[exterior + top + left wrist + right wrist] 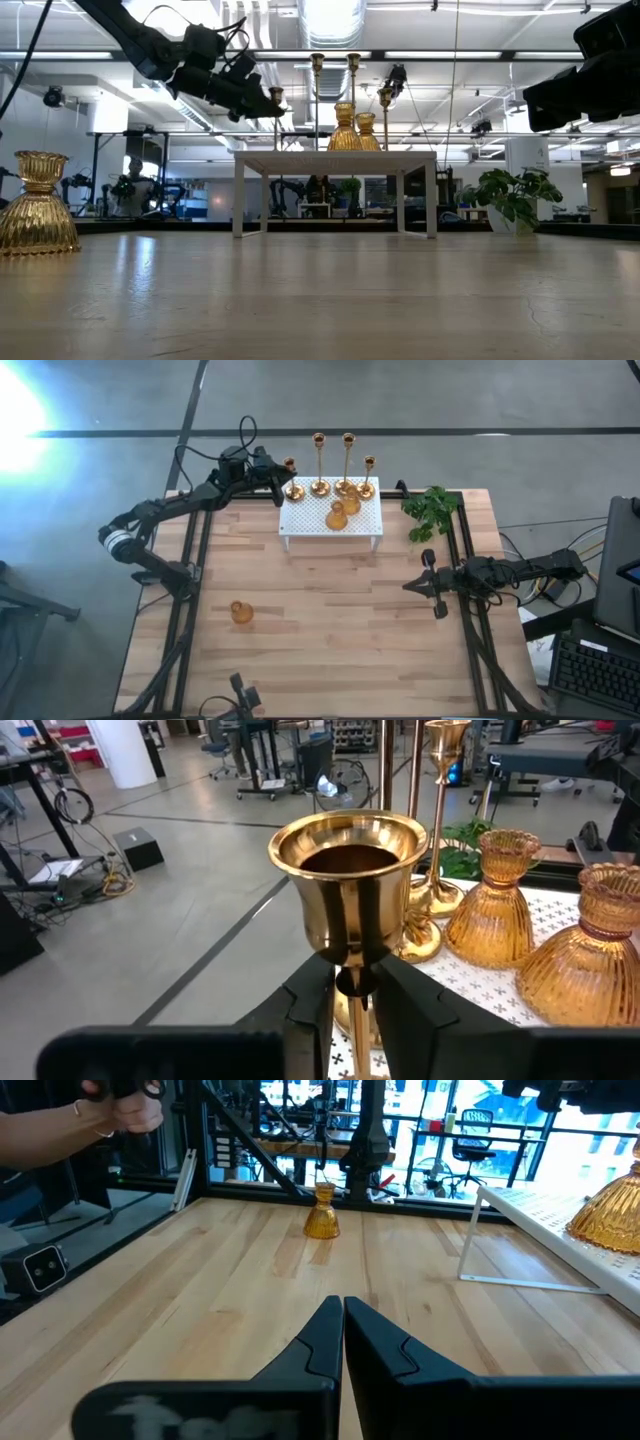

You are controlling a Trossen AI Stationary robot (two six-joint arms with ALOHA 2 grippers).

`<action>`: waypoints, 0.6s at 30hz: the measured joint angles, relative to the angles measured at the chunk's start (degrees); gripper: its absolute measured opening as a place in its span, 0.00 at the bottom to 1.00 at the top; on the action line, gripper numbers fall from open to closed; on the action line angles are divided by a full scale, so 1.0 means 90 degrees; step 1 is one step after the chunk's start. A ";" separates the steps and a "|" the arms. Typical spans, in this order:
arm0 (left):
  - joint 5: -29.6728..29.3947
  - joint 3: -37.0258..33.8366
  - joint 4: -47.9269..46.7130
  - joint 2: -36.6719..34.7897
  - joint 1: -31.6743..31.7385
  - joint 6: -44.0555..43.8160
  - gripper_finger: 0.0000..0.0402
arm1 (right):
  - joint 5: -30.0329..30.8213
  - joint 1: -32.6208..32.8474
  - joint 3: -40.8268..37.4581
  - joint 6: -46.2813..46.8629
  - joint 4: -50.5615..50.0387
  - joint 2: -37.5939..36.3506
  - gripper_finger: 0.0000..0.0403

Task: Pick & Place candle stick holders
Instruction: Put the small golden candle holder on the shelf, then put the orange candle holder on the shelf

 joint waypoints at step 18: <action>-0.0021 0.0000 -0.0010 0.0000 0.0002 -0.0244 0.49 | 0.0000 0.0000 -0.0002 0.0000 0.0000 -0.0002 0.02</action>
